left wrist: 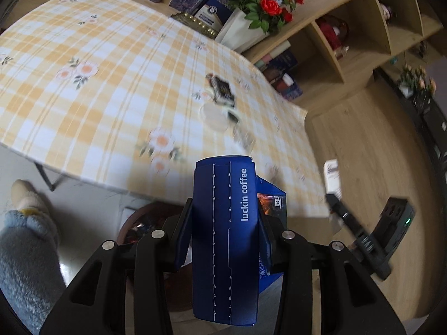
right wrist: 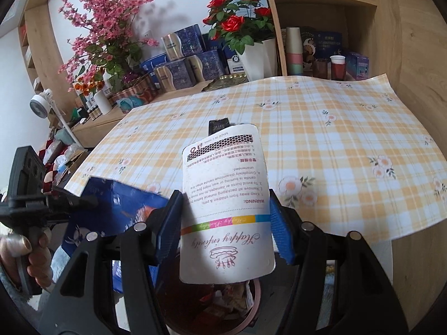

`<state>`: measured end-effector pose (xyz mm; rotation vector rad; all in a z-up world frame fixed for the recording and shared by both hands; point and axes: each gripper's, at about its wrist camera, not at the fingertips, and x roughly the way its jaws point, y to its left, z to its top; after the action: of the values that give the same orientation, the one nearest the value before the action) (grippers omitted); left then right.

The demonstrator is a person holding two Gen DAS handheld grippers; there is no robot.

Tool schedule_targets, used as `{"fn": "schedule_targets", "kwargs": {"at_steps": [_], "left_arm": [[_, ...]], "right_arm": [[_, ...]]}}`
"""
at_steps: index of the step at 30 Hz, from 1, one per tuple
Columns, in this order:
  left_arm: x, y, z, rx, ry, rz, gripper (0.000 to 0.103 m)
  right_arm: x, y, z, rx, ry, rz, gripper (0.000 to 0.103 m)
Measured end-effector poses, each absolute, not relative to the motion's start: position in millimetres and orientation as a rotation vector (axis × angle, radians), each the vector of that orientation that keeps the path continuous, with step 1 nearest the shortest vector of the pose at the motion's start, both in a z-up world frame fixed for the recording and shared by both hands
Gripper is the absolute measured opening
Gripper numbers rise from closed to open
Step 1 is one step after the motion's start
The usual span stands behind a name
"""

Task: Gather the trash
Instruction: 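Carry both items over the bin and open the left gripper to drop the blue box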

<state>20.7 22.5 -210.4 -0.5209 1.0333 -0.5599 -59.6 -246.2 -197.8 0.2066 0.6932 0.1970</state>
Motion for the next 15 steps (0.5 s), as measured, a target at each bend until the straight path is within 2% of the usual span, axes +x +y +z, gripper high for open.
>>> {"fn": "schedule_targets", "kwargs": {"at_steps": [15], "left_arm": [[5.7,-30.3,-294.4,-0.055,1.186,-0.501,0.040]], "right_arm": [[-69.4,-256.3,-216.7,0.250,0.727,0.184,0.061]]}}
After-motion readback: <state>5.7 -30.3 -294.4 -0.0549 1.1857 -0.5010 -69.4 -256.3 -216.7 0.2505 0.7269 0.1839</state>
